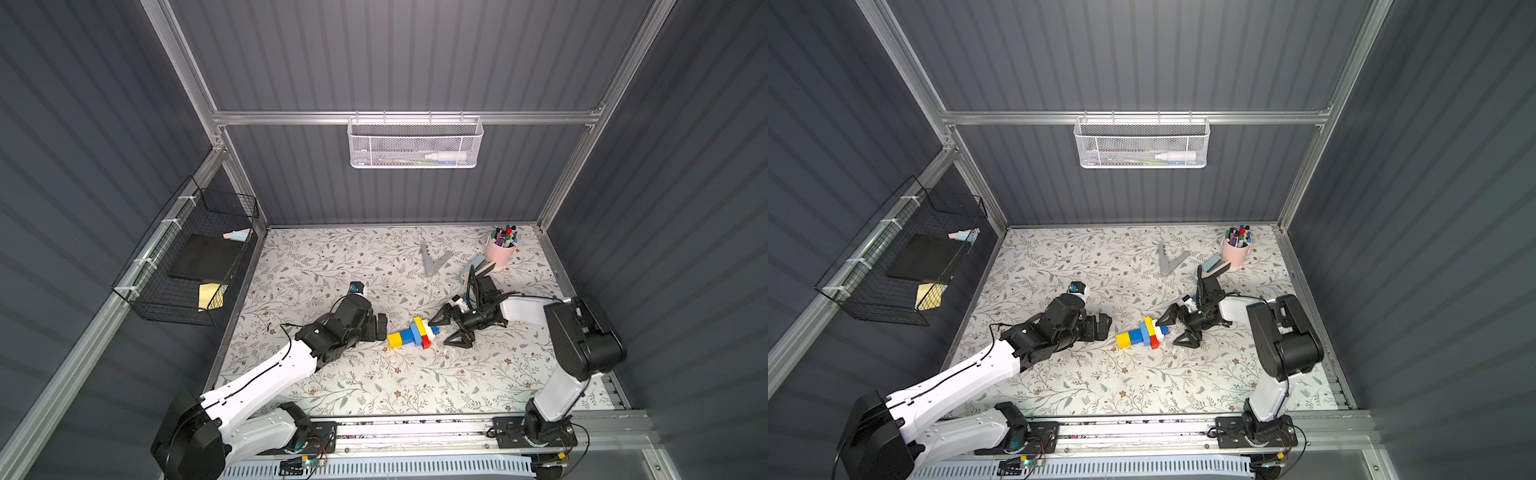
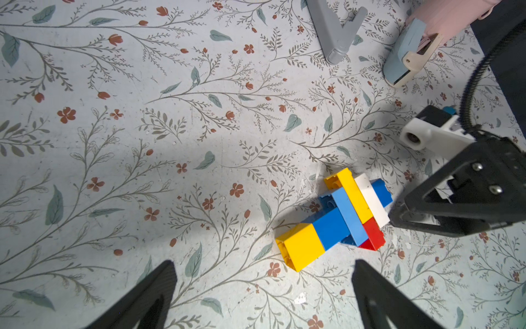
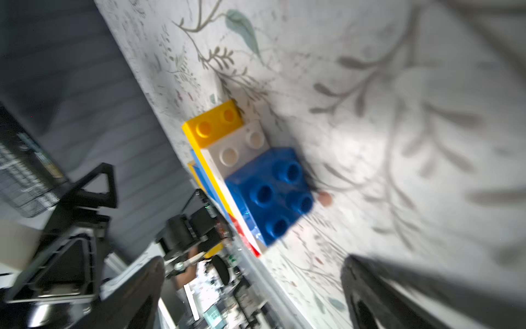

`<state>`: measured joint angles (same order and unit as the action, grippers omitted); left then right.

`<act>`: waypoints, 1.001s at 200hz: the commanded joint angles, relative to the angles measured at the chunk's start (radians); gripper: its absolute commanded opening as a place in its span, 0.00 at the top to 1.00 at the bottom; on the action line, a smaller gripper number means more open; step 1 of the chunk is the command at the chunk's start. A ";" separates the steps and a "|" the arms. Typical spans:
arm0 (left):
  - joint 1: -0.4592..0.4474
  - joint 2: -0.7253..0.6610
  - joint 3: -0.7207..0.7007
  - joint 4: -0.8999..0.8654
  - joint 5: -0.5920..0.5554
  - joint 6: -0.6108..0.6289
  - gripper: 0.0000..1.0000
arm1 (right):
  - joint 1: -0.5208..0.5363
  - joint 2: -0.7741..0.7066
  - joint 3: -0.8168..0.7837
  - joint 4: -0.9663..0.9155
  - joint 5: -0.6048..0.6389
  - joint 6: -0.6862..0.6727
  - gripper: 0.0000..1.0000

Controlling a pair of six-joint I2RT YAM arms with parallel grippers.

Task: Assemble a spoon with lego
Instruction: Place the lego brick at the center of the board, then reset both arms

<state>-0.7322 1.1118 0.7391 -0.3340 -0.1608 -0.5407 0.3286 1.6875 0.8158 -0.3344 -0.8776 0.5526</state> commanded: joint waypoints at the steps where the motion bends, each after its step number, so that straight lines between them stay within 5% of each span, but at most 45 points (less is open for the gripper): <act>1: 0.000 0.002 -0.022 0.054 -0.052 -0.016 0.01 | -0.002 -0.121 -0.038 -0.173 0.282 -0.024 0.01; 21: 0.011 0.024 -0.008 0.079 -0.157 -0.018 0.00 | 0.000 -0.299 -0.072 -0.186 0.422 -0.026 0.01; 61: 0.188 0.069 -0.015 0.272 -0.442 0.048 0.00 | 0.003 -0.603 -0.053 -0.223 1.055 -0.119 0.01; 79: 0.259 0.063 -0.124 0.523 -0.598 0.186 0.01 | -0.002 -0.676 -0.122 -0.071 1.277 -0.237 0.01; 92: 0.314 0.051 -0.231 0.762 -0.584 0.308 0.01 | -0.007 -0.712 -0.223 0.114 1.378 -0.331 0.01; 113: 0.380 0.108 -0.370 1.097 -0.527 0.461 0.01 | -0.037 -0.713 -0.397 0.475 1.437 -0.459 0.01; 137: 0.444 0.291 -0.381 1.216 -0.471 0.540 0.00 | -0.091 -0.610 -0.513 0.815 1.442 -0.534 0.01; 159: 0.481 0.425 -0.444 1.456 -0.390 0.565 0.01 | -0.135 -0.551 -0.554 1.013 1.346 -0.620 0.01; 184: 0.596 0.556 -0.455 1.636 -0.174 0.527 0.01 | -0.177 -0.483 -0.537 1.079 1.273 -0.647 0.01; 200: 0.639 0.533 -0.392 1.437 -0.114 0.447 0.01 | -0.183 -0.426 -0.504 1.067 1.292 -0.671 0.01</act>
<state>-0.1623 1.6428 0.2958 1.0592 -0.4290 -0.0452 0.1608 1.2037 0.2760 0.5804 0.4381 -0.0246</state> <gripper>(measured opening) 0.994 0.987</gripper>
